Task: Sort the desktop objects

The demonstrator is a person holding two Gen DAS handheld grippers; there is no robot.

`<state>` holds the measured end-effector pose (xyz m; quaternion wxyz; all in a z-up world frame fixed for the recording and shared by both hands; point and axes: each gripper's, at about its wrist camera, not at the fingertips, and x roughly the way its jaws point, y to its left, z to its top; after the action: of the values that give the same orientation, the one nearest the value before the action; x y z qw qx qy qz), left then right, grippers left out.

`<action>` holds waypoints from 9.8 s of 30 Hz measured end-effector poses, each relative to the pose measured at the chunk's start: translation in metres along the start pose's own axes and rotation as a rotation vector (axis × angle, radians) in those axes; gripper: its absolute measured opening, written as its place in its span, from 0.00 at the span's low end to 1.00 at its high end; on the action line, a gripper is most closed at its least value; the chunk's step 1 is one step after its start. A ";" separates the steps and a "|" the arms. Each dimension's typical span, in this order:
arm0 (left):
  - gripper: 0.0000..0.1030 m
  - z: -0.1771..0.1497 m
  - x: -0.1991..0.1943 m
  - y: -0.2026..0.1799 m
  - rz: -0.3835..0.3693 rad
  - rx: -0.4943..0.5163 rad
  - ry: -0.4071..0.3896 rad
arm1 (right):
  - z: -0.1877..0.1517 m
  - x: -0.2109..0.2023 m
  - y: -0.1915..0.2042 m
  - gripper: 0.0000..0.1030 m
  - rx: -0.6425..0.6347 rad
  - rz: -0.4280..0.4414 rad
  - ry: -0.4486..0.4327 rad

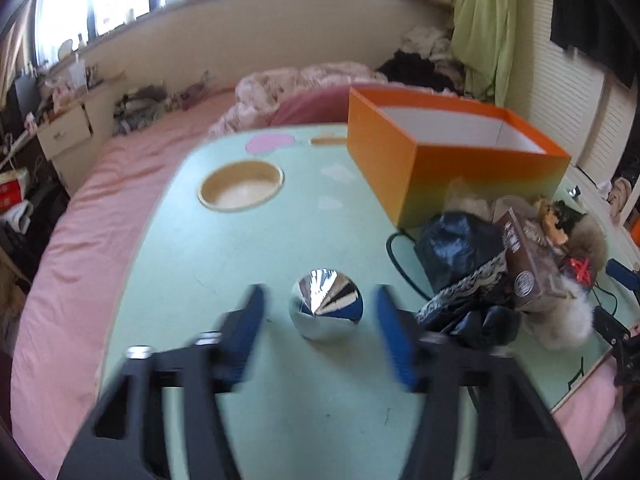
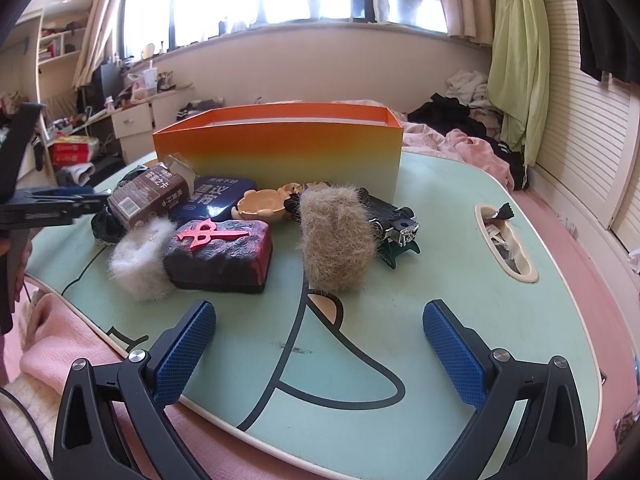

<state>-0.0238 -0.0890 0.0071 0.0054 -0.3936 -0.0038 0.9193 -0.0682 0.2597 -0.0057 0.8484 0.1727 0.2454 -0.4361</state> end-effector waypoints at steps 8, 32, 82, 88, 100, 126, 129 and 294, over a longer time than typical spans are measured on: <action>0.36 -0.018 -0.036 0.000 -0.037 -0.030 -0.121 | 0.002 -0.006 -0.006 0.99 0.029 -0.003 -0.018; 0.36 -0.021 -0.078 -0.051 -0.204 0.033 -0.209 | 0.029 -0.010 -0.009 0.21 0.142 0.118 -0.017; 1.00 -0.046 -0.021 -0.087 -0.062 0.048 -0.104 | 0.007 0.005 0.029 1.00 0.031 -0.010 0.104; 1.00 -0.042 -0.023 -0.088 -0.063 0.049 -0.107 | 0.008 0.003 0.030 1.00 0.031 -0.009 0.103; 1.00 -0.042 -0.023 -0.087 -0.064 0.049 -0.107 | 0.007 0.003 0.030 1.00 0.035 -0.013 0.103; 1.00 -0.043 -0.023 -0.088 -0.066 0.048 -0.108 | 0.049 0.017 0.036 0.85 0.078 0.025 0.050; 1.00 -0.043 -0.023 -0.088 -0.066 0.048 -0.108 | 0.053 0.034 0.050 0.84 0.020 0.022 0.122; 0.41 0.005 -0.064 -0.088 -0.156 0.140 -0.310 | 0.094 -0.031 -0.035 0.27 0.220 0.033 -0.013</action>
<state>0.0175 -0.0020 0.0578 0.1032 -0.2446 0.0288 0.9637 -0.0873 0.2123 0.0864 0.8331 0.2659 0.1876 -0.4473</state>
